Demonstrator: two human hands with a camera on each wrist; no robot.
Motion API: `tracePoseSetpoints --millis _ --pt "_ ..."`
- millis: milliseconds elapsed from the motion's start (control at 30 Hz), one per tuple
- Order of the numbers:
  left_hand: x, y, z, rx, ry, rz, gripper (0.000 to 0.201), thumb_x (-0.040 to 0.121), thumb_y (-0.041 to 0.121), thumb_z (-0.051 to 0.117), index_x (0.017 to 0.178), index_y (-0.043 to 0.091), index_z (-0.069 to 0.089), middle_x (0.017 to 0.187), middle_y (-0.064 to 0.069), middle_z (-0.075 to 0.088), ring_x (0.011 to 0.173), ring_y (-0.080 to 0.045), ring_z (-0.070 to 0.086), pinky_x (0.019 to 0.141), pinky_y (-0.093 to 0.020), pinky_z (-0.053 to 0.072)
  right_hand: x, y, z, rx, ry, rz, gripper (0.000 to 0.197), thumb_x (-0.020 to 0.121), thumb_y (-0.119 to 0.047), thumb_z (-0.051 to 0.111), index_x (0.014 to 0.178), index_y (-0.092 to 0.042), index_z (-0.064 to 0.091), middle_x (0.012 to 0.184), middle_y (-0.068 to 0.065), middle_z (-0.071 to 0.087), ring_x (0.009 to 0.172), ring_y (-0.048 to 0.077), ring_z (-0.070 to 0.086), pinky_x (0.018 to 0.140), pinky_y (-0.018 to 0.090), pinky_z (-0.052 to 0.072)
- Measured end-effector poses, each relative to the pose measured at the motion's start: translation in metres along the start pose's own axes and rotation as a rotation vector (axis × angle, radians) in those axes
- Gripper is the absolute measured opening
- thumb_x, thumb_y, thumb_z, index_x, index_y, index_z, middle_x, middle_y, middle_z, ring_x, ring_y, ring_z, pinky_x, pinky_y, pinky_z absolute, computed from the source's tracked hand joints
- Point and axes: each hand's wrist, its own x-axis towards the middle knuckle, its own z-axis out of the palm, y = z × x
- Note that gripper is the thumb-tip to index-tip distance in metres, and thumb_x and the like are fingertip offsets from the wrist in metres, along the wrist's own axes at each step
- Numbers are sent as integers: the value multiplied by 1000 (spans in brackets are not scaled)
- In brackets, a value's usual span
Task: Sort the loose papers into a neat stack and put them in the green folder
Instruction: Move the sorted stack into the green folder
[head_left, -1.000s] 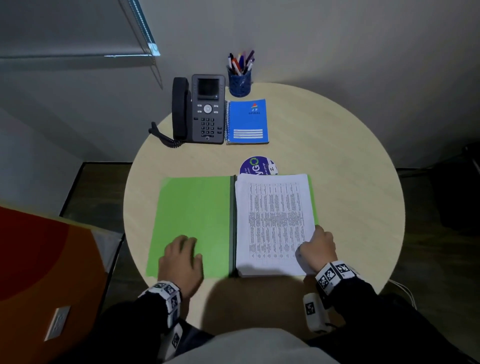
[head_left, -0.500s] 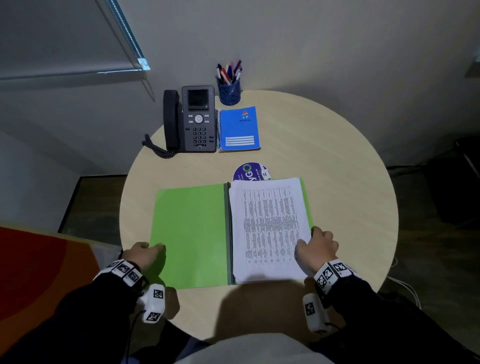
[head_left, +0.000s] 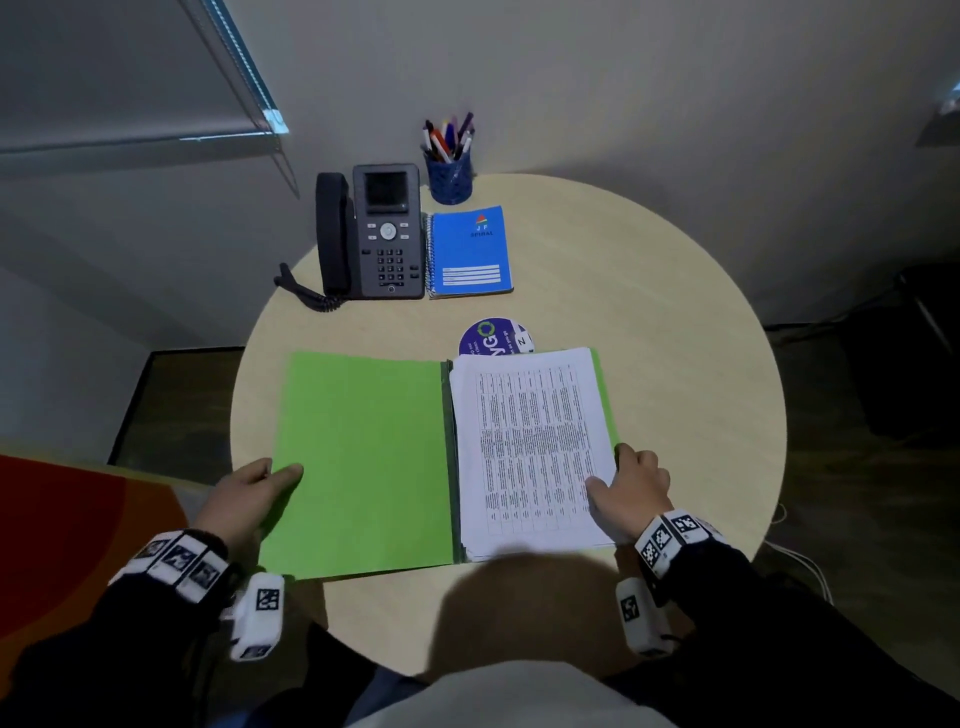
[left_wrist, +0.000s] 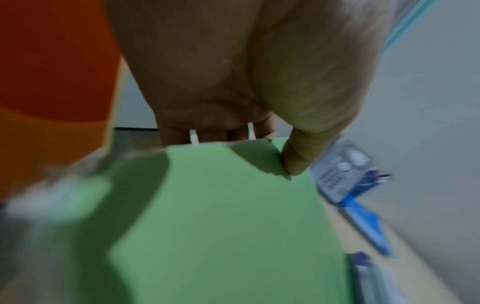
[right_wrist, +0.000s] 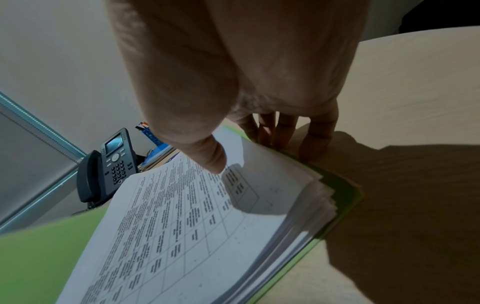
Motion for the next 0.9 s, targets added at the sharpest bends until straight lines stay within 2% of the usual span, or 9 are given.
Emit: tracePoseSetpoints --millis 67,133,233,333,433,533,600,733,900 --pt "-36 28 -3 52 -51 173 35 82 53 78 107 28 78 110 -3 77 107 -29 70 98 -44 50 3 3 1 16 5 -13 70 91 -45 53 149 -13 30 142 12 33 129 37 33 101 46 38" --pt "-66 47 8 119 -106 314 8 95 33 71 97 33 78 96 12 79 93 -14 75 89 -37 58 3 4 1 39 2 -13 70 91 -45 53 150 -14 29 142 11 33 129 36 33 101 46 39" --pt "-112 78 63 103 -182 506 7 97 21 69 100 23 75 96 13 78 82 -7 74 74 -22 59 3 6 -2 91 -13 -34 70 92 -45 51 152 -17 29 143 10 33 132 36 30 106 47 38" --pt "-119 86 133 160 -312 647 32 96 47 66 94 16 69 99 5 74 85 -7 68 82 -25 52 8 7 -5 173 -34 -12 65 95 -54 38 151 -21 34 147 9 35 137 35 29 111 49 32" --pt "-91 76 190 353 -438 556 35 98 59 55 108 27 66 112 13 69 98 -2 63 90 -25 46 17 12 -12 251 -103 -46 68 97 -58 16 141 -15 45 149 12 46 132 35 40 110 48 32" --pt "-45 43 217 542 -168 433 56 95 50 60 142 21 51 142 -1 49 130 -21 49 111 -35 39 23 21 -20 485 -132 50 91 93 -77 6 144 -17 54 148 5 50 138 27 45 116 41 30" --pt "-25 26 220 540 -36 246 74 90 44 66 152 15 37 149 -14 42 134 -35 46 110 -44 42 23 23 -18 544 -127 34 94 89 -83 16 147 -18 49 152 5 47 140 26 43 117 40 29" --pt "-5 16 219 417 -102 81 65 92 36 63 146 3 45 139 -17 54 118 -36 60 94 -38 51 14 24 -2 269 -21 -56 59 95 -47 49 150 -30 38 139 14 43 130 37 44 110 44 38" --pt "-3 21 219 423 -128 54 74 83 38 59 150 12 40 137 -14 50 111 -36 61 93 -42 55 7 12 14 138 32 -37 57 97 -17 50 151 -19 34 141 11 36 127 37 35 103 42 41"
